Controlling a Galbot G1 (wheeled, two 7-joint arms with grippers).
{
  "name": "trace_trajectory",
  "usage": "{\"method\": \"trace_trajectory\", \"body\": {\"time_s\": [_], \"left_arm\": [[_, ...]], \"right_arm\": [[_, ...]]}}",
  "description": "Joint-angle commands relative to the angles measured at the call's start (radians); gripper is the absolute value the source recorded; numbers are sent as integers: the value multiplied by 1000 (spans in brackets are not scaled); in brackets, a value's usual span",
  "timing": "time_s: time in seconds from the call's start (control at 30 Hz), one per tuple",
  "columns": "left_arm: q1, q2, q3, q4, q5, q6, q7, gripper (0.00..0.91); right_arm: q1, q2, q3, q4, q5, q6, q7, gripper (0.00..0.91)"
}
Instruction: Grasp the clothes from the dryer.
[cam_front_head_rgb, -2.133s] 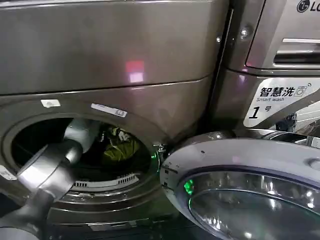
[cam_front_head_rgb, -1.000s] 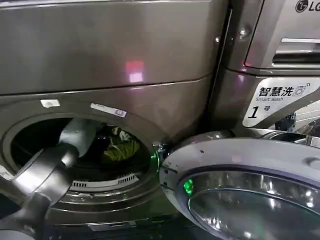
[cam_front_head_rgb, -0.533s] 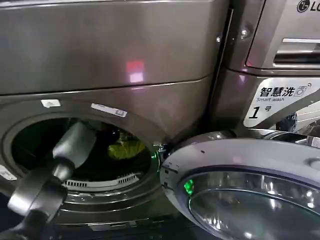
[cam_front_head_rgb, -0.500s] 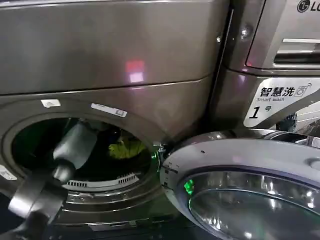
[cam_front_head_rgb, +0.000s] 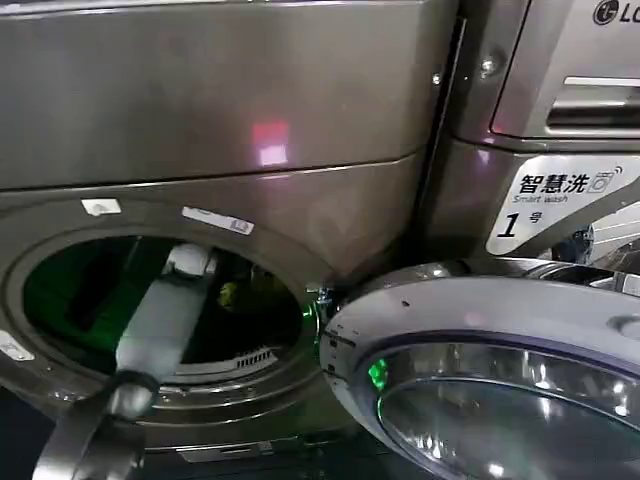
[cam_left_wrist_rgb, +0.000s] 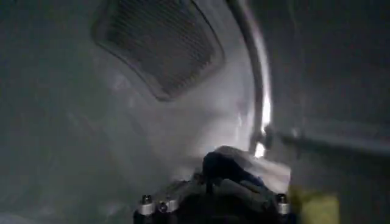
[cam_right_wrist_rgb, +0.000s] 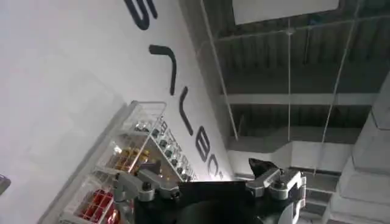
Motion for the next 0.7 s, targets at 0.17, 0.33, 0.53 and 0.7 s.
{"method": "trace_trajectory", "body": {"time_s": [0.17,0.33,0.53,0.7], "left_arm": [[236,-30,-125,-279,-22,-107,-303,0],[281,-44,-137,-321,4,-116,-331,0],[322,-53,-135,-355,37,-122,-331,0],[319,-61,-133,-360,40,-120,-331,0]], "right_arm": [[-6,3,12,5,38,30,0,907],[-16,3,26,3,63,34,17,907],[-15,9,38,5,42,26,9,907],[-21,1,31,-2,60,58,18,907]]}}
